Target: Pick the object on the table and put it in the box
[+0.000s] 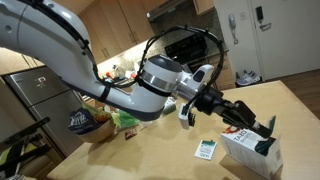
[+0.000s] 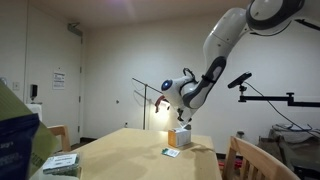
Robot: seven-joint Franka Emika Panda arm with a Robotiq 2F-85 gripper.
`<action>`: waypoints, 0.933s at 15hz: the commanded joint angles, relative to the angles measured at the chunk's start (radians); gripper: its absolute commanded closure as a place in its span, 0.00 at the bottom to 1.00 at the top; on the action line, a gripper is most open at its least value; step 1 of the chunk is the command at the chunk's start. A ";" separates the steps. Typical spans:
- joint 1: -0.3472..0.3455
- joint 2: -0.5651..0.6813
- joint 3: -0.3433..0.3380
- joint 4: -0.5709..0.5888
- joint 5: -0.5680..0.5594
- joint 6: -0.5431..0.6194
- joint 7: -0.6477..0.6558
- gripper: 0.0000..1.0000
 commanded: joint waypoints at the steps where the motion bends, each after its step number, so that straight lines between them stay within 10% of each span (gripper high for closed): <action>1: 0.006 -0.049 -0.025 -0.062 -0.024 -0.011 0.033 1.00; 14: 0.003 -0.007 0.000 -0.022 -0.007 -0.002 0.012 1.00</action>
